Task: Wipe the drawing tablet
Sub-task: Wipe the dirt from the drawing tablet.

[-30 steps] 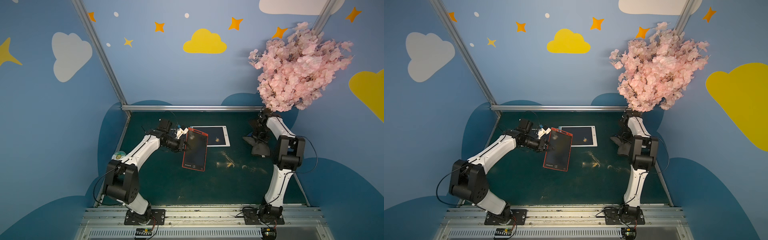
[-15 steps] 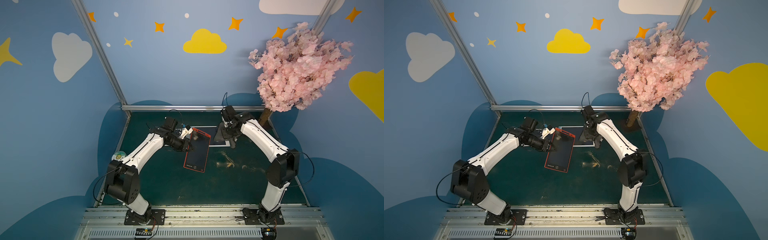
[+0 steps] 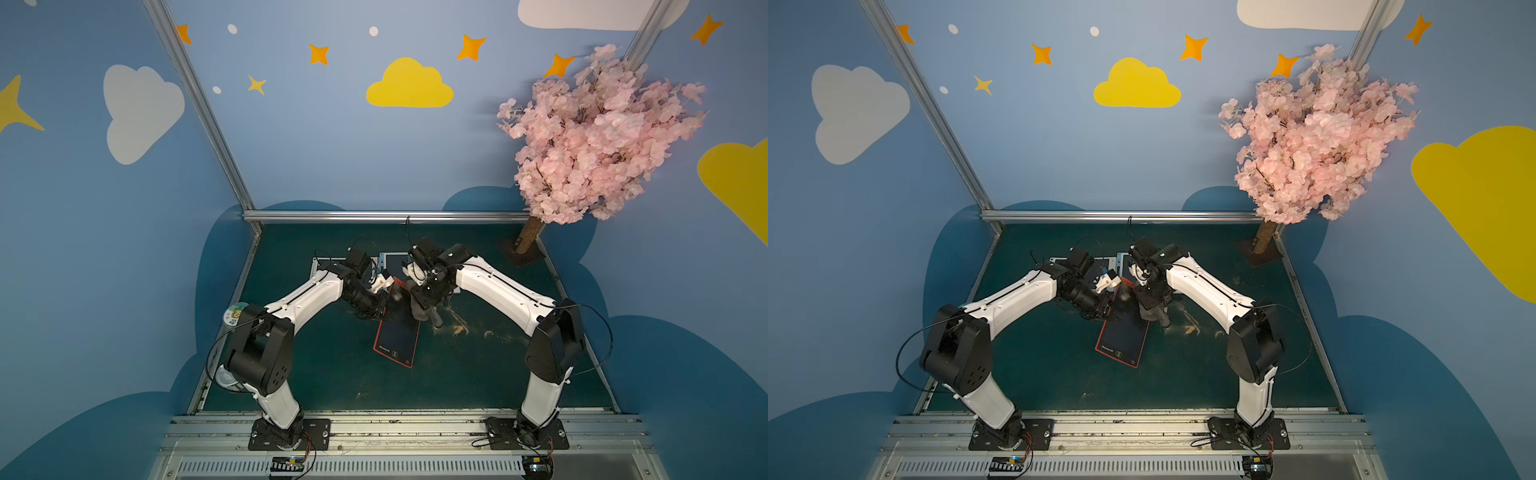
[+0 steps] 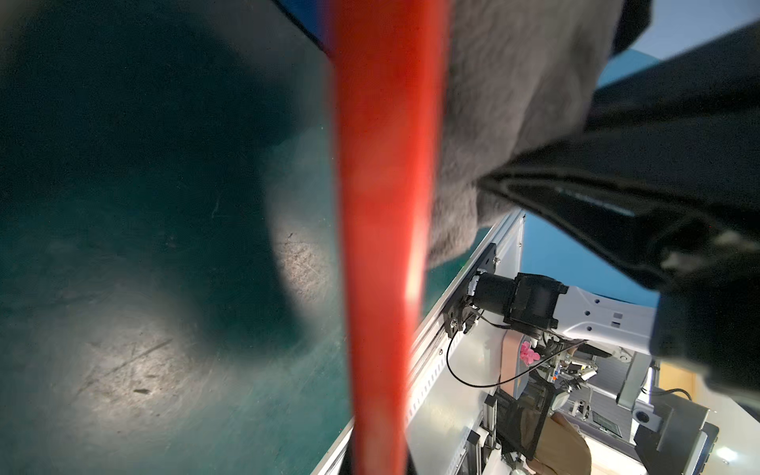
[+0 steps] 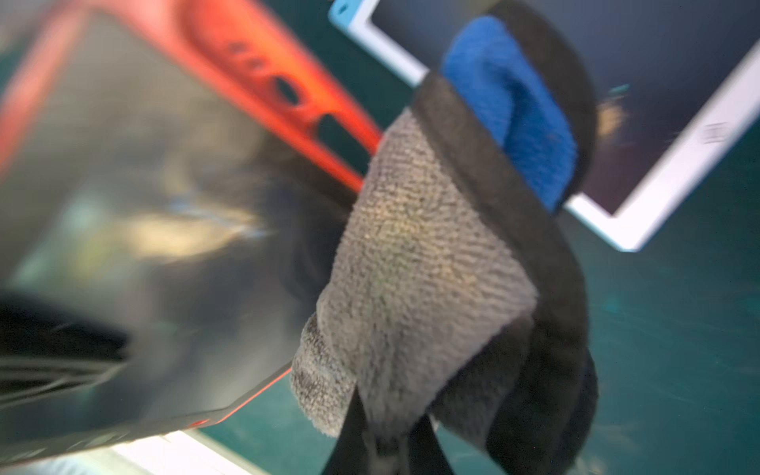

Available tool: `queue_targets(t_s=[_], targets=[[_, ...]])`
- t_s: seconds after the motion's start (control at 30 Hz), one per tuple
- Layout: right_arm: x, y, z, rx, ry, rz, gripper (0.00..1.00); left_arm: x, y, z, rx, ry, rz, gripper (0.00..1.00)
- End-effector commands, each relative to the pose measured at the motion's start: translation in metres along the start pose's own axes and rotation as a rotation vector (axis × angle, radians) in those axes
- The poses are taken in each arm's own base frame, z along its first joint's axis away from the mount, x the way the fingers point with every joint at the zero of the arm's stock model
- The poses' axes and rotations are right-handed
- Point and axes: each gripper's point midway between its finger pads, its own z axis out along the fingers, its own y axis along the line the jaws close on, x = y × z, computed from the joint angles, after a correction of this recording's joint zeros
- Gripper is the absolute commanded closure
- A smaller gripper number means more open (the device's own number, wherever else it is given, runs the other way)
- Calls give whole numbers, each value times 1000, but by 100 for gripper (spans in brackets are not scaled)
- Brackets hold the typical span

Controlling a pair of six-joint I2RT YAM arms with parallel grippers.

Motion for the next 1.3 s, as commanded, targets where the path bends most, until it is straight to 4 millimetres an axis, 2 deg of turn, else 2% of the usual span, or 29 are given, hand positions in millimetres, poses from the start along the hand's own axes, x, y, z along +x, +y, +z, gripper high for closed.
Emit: queue_targets(t_s=[0.0,0.13,0.23,0.4,0.53,0.7,0.8,0.9,0.97,1.17,1.27], targets=[[-8,37,15,-221,-11,24,100,-1,1,8,9,20,-6,97],[-10,45,38,-289,-4,90,100,2,7,18,6,32,-15,97],[-19,59,43,-396,-27,152,100,5,11,23,5,42,-21,97],[-50,94,26,-630,-90,185,100,9,13,29,2,62,-16,97],[-71,100,9,-707,-153,197,100,12,13,32,-1,71,-9,97],[-94,82,5,-800,-222,298,100,15,12,35,-2,81,-3,97],[-96,53,22,-736,-224,396,100,16,11,34,-5,79,0,97],[-90,15,47,-573,-187,504,100,16,10,33,-4,77,3,97],[-86,0,54,-489,-162,525,100,17,9,33,-4,75,6,97],[-72,-17,62,-267,-112,511,100,17,7,31,-4,71,10,97],[-71,-10,60,-274,-103,482,100,16,6,30,-8,67,12,97]])
